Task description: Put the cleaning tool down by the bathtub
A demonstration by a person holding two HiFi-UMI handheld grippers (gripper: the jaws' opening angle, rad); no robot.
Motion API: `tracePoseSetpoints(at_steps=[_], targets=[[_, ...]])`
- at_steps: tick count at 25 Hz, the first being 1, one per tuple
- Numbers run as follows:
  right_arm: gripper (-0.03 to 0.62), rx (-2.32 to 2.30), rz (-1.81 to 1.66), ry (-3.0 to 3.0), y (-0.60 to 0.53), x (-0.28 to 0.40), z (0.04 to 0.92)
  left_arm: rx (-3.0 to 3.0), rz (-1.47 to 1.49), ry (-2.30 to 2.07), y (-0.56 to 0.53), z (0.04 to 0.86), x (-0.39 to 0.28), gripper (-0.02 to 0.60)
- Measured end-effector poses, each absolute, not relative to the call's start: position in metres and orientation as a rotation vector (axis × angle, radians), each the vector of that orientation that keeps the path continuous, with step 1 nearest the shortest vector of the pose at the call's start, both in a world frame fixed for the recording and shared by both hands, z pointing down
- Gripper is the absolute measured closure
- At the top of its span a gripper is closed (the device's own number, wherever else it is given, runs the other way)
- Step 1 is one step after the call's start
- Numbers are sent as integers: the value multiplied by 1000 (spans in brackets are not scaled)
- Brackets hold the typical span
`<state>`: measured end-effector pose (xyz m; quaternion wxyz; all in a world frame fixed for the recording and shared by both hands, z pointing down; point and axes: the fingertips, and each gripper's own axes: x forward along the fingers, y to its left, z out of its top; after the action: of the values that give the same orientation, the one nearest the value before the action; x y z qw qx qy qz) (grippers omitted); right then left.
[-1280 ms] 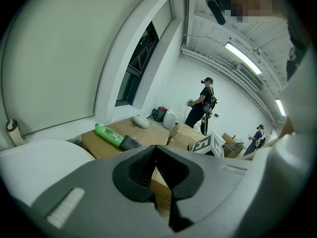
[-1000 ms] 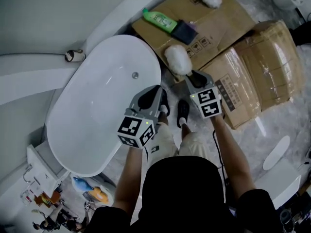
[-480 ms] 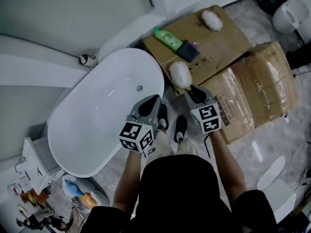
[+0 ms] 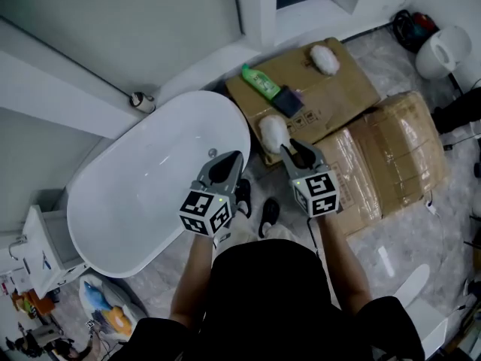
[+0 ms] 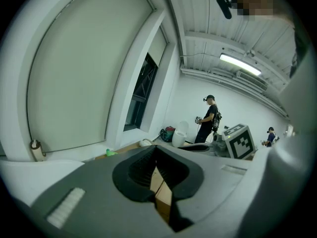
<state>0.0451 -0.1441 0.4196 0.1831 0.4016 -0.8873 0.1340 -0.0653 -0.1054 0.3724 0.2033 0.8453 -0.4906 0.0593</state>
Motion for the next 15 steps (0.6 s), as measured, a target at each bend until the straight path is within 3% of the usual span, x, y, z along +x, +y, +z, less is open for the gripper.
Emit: tracePoseSetpoints(at_steps=[6,10,15], targets=[[502,1138,285,-2564,-142,42,377,2377,103,-1411,-101,351,-71,583],[556,1185,199,-2611,-142,42,348,2395,68,-1437,-102,337,-76,583],[560,1191,161,-2652,-134,41,326,2419,33,-1456,-101,322,-77,583]])
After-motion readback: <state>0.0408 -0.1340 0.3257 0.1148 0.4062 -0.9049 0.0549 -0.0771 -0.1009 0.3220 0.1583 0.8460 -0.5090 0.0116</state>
